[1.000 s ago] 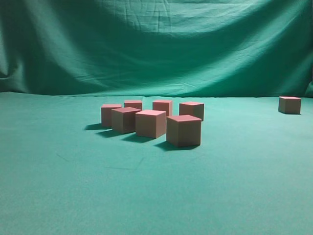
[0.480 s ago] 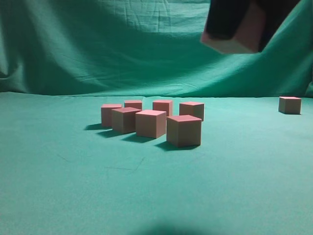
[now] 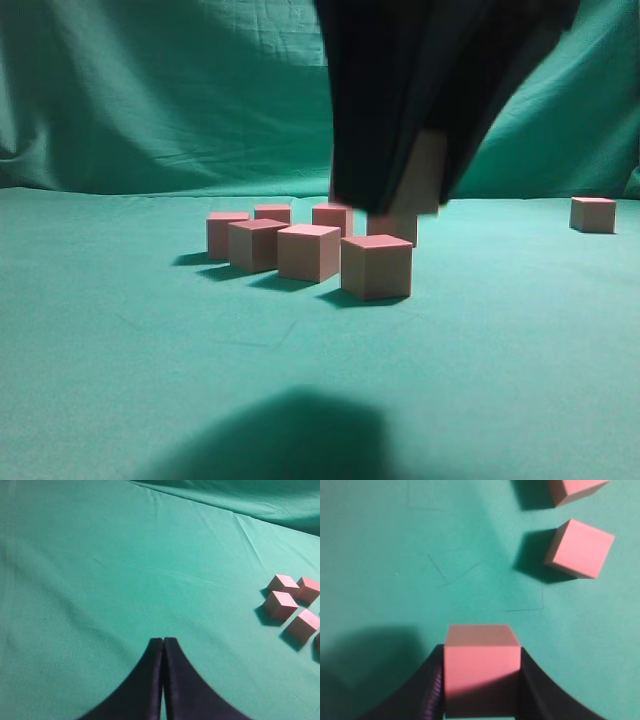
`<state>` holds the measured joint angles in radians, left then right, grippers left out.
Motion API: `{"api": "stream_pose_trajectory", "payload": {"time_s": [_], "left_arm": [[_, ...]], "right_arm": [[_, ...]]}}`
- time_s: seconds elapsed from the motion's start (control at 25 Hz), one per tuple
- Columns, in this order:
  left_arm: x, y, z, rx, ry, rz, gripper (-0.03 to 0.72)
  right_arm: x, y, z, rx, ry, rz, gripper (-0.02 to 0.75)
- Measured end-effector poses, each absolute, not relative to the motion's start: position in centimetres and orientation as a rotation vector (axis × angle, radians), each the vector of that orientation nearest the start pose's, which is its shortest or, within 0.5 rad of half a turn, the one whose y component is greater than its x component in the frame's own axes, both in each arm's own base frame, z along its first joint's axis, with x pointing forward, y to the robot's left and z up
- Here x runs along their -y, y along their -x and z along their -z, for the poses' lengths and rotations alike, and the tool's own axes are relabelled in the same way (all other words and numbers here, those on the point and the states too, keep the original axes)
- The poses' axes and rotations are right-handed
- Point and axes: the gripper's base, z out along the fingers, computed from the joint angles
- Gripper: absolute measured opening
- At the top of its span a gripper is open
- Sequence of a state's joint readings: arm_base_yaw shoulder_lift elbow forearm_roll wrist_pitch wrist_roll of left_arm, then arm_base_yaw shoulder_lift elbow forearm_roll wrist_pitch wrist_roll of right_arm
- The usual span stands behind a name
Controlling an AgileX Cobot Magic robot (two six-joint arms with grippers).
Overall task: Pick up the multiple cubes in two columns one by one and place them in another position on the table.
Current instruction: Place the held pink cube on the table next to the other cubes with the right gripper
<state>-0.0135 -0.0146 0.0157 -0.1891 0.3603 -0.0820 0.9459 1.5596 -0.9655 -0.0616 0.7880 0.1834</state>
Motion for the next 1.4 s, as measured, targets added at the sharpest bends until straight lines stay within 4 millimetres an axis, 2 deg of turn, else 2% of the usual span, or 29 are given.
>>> {"api": "stream_pose_trajectory", "payload": {"time_s": [0.2, 0.36, 0.72, 1.4], "left_arm": [[0.7, -5.2, -17.7, -1.837, 0.18, 0.252, 0.0], [0.7, -5.2, -17.7, -1.837, 0.18, 0.252, 0.0], [0.7, -5.2, -17.7, -1.837, 0.18, 0.252, 0.0], [0.7, -5.2, -17.7, -1.837, 0.18, 0.252, 0.0]], "right_arm": [[-24.5, -18.2, -19.7, -2.671, 1.071, -0.014, 0.271], [-24.8, -19.2, -19.4, -2.661, 0.994, 0.058, 0.271], [-25.1, -19.5, -18.1, -2.694, 0.939, 0.089, 0.271], [-25.5, -20.2, -16.6, -2.648, 1.004, 0.134, 0.271]]}}
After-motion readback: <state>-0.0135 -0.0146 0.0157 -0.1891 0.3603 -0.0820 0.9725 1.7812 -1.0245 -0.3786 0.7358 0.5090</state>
